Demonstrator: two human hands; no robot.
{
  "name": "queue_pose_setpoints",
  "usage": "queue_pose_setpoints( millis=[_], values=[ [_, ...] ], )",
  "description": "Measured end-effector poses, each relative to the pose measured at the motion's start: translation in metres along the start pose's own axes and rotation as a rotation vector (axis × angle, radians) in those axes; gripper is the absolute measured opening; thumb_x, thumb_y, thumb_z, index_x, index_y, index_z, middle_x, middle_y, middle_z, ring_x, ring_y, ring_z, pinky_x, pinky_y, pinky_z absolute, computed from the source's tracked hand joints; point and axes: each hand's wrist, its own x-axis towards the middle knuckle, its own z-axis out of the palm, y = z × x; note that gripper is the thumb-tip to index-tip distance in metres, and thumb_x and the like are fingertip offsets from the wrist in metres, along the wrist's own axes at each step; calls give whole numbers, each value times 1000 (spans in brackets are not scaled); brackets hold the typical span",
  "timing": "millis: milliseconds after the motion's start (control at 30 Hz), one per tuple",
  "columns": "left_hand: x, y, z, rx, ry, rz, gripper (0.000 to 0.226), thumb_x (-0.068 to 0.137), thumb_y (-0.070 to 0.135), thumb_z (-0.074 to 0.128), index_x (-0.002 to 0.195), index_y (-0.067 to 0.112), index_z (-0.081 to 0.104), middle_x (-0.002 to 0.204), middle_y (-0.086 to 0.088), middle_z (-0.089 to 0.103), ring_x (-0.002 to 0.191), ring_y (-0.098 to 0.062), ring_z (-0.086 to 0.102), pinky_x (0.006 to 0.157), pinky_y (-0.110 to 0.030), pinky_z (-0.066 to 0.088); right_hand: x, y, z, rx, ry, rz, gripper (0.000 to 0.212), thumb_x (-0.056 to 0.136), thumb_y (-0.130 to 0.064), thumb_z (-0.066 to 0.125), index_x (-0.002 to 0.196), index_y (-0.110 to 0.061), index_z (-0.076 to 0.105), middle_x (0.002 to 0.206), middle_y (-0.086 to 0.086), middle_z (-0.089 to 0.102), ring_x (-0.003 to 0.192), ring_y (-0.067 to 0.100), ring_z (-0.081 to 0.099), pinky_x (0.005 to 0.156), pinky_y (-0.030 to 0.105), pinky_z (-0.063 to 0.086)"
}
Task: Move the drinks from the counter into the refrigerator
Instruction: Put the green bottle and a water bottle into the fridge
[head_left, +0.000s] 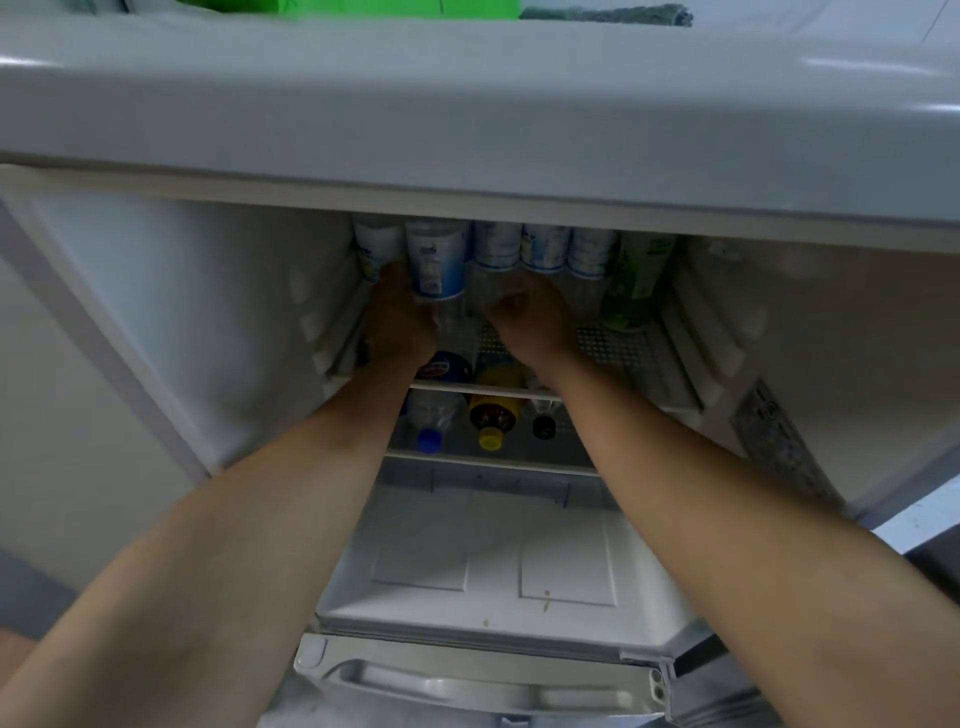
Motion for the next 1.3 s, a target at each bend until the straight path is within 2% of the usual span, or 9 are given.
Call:
queue_pose_setpoints(
  millis=[100, 200, 300, 433, 600, 800, 1033, 1133, 1300],
  values=[
    [-20, -6, -10, -80, 171, 24, 34, 98, 6, 51, 131, 2, 55, 132, -17, 60, 122, -29, 56, 102, -17, 35, 7, -12, 21, 57, -105, 60, 68, 77, -35, 83, 135, -21, 50, 130, 1, 61, 115, 18, 60, 88, 30, 51],
    [-45, -9, -28, -228, 225, 36, 35, 94, 2, 52, 129, 8, 55, 126, -15, 64, 115, -28, 61, 102, -40, 49, 15, -20, 42, 10, -121, 63, 84, 73, -36, 86, 142, -15, 43, 138, 10, 58, 122, 24, 58, 90, 30, 47],
    [-71, -18, -47, -279, 193, 22, 44, 89, -4, 52, 126, 18, 55, 114, -4, 67, 103, -20, 65, 91, -44, 55, 24, -21, 54, -58, -98, 90, 74, 81, -30, 80, 143, -14, 41, 142, 10, 55, 126, 25, 56, 100, 34, 49],
    [-97, -28, -64, -268, 211, -9, 44, 89, 3, 53, 118, 36, 54, 95, 20, 58, 80, 11, 59, 70, -21, 54, 33, -23, 60, -92, -100, 162, 76, 90, -25, 71, 153, -14, 30, 152, 10, 45, 135, 26, 48, 109, 43, 45],
    [-117, -35, -83, -258, 204, 29, 44, 92, 2, 56, 129, 25, 54, 110, 7, 60, 86, 2, 60, 75, -15, 52, 37, -29, 65, -81, -84, 190, 74, 94, -19, 66, 155, -13, 24, 155, 10, 40, 138, 28, 44, 112, 40, 41],
    [-134, -35, -100, -173, 194, 65, 44, 90, 4, 62, 130, 22, 55, 105, 12, 62, 87, 13, 61, 69, 3, 42, 29, -33, 64, -68, -75, 207, 66, 93, -22, 68, 149, -13, 34, 150, 10, 47, 134, 28, 49, 109, 41, 45],
    [-155, -47, -107, -271, 124, 33, 42, 90, 10, 65, 119, 38, 54, 102, 19, 63, 93, 5, 62, 72, -3, 47, -23, -37, 46, -62, 114, 46, 27, 93, -22, 60, 119, -14, 61, 121, 5, 66, 109, 19, 62, 92, 32, 51],
    [-160, -53, -96, -338, 104, 30, 38, 90, 14, 65, 121, 34, 56, 99, 21, 65, 92, 1, 64, 74, -8, 50, -60, -27, 27, -22, 217, 52, 14, 93, -24, 62, 106, -17, 62, 97, -8, 65, 98, 17, 64, 73, 20, 47],
    [-172, -45, -67, -462, 111, 17, 33, 91, 16, 64, 116, 38, 58, 97, 16, 65, 91, 2, 63, 77, -13, 52, -132, -13, -19, 114, 232, 136, 8, 91, -25, 67, 93, -33, 63, 89, -11, 65, 85, 15, 66, 72, 31, 55]
  ],
)
